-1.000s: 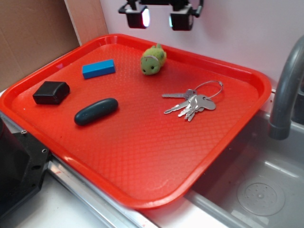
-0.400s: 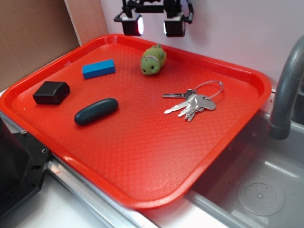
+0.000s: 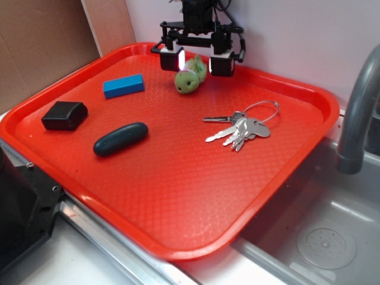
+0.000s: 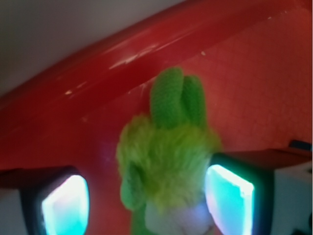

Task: Grab the green animal.

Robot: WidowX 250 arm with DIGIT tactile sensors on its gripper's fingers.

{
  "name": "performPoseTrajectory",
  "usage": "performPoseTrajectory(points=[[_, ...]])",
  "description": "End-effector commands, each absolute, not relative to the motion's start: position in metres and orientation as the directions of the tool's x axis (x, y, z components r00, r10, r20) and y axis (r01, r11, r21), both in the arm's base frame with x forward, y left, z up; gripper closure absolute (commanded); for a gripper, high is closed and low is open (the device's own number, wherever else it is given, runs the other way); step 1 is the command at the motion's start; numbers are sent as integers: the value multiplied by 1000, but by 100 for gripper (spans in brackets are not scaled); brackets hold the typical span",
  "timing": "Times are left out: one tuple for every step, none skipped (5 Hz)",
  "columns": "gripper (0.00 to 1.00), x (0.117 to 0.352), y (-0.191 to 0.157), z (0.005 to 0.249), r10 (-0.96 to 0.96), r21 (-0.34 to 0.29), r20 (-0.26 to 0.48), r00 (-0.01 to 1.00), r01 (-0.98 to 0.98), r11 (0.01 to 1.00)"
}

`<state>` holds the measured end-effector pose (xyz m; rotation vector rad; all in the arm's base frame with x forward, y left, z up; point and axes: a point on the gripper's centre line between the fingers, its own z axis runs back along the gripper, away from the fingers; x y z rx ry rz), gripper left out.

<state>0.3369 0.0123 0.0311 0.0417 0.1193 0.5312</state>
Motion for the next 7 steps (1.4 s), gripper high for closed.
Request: performPoseTrajectory(points=[[100, 346, 34, 40, 529, 28, -64, 846, -528, 849], [100, 350, 30, 57, 474, -16, -41, 880, -475, 880], [100, 335, -1, 110, 505, -23, 106, 856, -506, 862], [100, 298, -38, 160, 623, -121, 172, 763, -612, 782], [100, 268, -45, 210, 677, -206, 194, 710, -646, 735], [100, 267, -39, 260, 689, -212, 163, 707, -657, 724], [100, 274, -32, 311, 709, -204, 160, 686, -680, 704]])
